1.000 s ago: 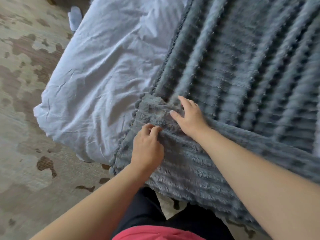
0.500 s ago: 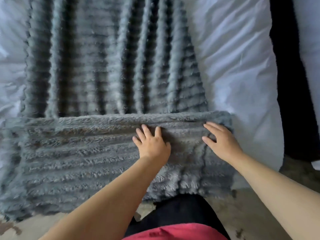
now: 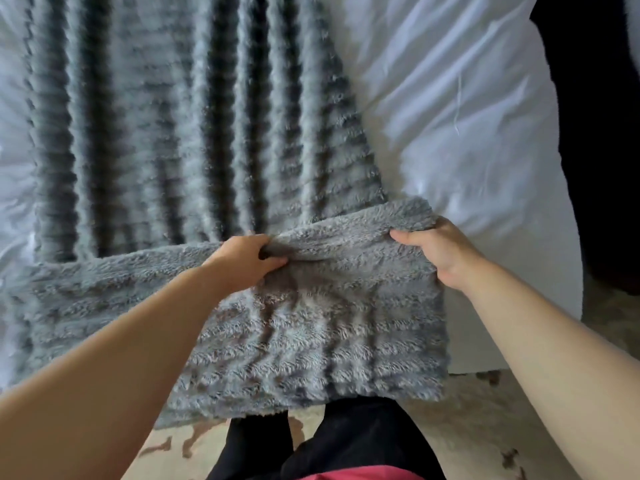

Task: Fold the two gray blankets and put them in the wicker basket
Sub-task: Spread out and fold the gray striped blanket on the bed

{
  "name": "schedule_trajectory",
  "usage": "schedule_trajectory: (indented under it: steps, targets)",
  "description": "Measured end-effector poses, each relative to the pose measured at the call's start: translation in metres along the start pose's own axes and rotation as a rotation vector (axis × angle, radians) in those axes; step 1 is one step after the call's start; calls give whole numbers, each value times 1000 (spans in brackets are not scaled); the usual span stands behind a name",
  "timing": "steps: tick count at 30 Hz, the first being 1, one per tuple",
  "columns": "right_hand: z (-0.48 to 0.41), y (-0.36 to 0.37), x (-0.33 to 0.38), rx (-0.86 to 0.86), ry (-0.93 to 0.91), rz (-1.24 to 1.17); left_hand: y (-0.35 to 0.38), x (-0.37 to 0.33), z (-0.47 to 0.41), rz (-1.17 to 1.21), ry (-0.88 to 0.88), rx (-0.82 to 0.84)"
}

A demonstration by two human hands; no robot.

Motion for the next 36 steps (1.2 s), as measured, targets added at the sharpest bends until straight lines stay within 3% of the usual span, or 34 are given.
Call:
schedule_trajectory:
  steps: [3,7,10,14,16,21,24,26,29,32,34,36]
  targets:
    - [-12,10,17,-4,-22,-66,-34,18,3,10,-8,-98]
    - [-27,11,16,-327,-7,166,-47,37,14,-20,-52,-307]
    - [-13,6,16,-504,-6,361,-46,45,36,195,-70,-470]
    - [55,19,27,-732,-216,471,-21,76,79,393,-145,-603]
    - [84,32,0,-715,-175,456,7,107,100,447,-222,-566]
    - [123,93,-124,-391,134,144,79,210,150,261,-439,-357]
    - [139,131,-192,-225,380,4,104,275,176,229,-550,-348]
    - [146,150,-223,-144,506,-57,122,305,192,471,-638,-445]
    - [145,169,-243,-158,513,-297,163,317,214,925,-815,-608]
    - [129,168,-248,-291,416,-618,233,300,216,1637,-961,-654]
    - [118,160,-252,-393,334,-801,267,273,195,2194,-830,-554]
    - [108,148,-258,-471,263,-947,284,253,173,2485,-628,-466]
Point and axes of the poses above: each hand's wrist, its own z-axis away from the middle knuckle, its own y-axis out of the palm, x = y × z, the point moved 7 cm from there along -z, towards the middle knuckle, and after that the axes turned 9 degrees about x, right-handed, at the moved point
